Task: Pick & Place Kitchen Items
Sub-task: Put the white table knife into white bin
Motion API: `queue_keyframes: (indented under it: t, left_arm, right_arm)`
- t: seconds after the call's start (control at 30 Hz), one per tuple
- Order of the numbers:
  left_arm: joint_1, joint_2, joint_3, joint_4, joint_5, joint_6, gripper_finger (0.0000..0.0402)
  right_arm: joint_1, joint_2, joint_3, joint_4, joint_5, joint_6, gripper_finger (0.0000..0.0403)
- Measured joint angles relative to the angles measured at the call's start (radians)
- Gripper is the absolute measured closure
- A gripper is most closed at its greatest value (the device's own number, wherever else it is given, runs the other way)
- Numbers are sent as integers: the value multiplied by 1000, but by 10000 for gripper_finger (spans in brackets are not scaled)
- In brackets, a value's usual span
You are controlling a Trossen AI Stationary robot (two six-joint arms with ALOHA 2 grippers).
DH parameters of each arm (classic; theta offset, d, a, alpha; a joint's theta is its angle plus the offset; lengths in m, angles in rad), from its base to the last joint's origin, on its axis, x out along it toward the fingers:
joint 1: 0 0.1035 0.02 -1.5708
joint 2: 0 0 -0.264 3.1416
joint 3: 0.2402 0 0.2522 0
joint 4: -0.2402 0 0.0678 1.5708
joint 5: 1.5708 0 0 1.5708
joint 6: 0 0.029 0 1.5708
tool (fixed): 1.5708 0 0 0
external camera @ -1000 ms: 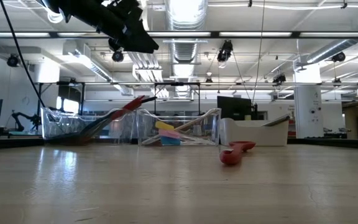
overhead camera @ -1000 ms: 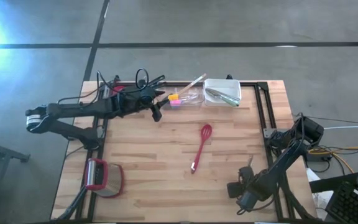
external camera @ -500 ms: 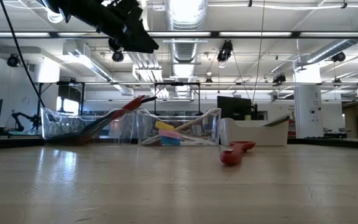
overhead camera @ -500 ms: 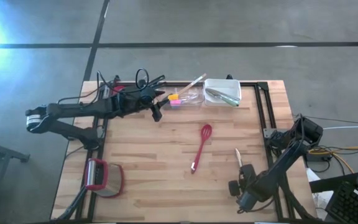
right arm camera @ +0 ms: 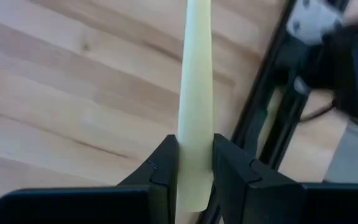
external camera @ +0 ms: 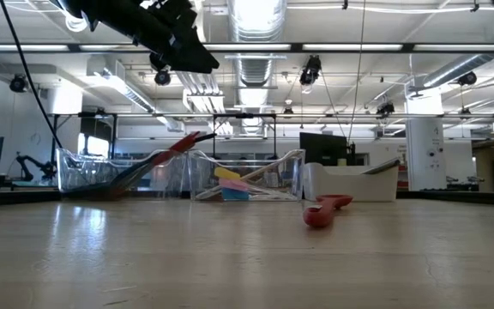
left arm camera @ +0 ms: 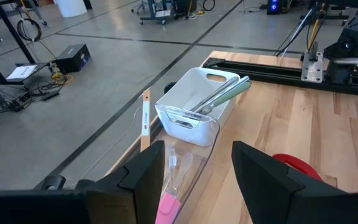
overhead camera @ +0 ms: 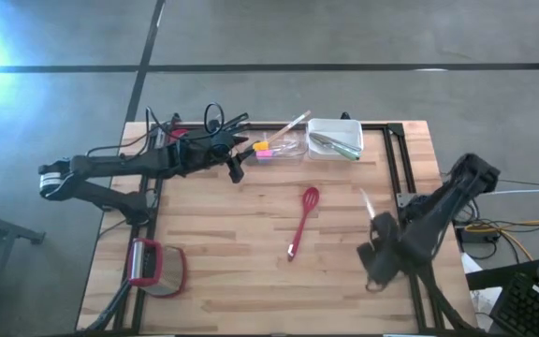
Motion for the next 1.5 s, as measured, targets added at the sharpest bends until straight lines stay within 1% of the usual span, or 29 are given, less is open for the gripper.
queue_keyframes:
  t: [0.03,0.1,0.23,0.4,0.6,0.73,0.9,1.1,1.23,1.37,1.5]
  left_arm:
    - [0,0,0,0,0,0,209]
    - [0,0,0,0,0,0,209]
    - [-1,0,0,-8,2,0,209]
    - [-1,0,0,-21,3,0,209]
    - [-1,0,0,-22,3,-4,209]
    - [-1,0,0,-22,4,-4,209]
    - [0,0,0,-22,7,-6,209]
    - [0,0,0,-23,7,-11,209]
    - [0,0,0,-33,7,-11,209]
    - [0,0,0,-51,7,-11,209]
    - [0,0,0,-72,7,-11,209]
  right_arm:
    - [-30,-24,0,-10,9,-49,342]
    - [-94,-86,-14,10,63,-189,342]
    - [-257,-193,-32,3,139,-430,342]
    - [-499,-280,-50,-3,155,-730,342]
    - [-804,-298,-50,0,143,-1100,342]
    - [-976,-268,-36,1,119,-1325,342]
    - [-1132,-197,21,2,118,-1533,342]
    - [-1257,-60,137,1,122,-1755,342]
    - [-1321,41,193,1,127,-1868,342]
    - [-1375,121,217,2,174,-1942,342]
    - [-1433,173,220,4,178,-1983,342]
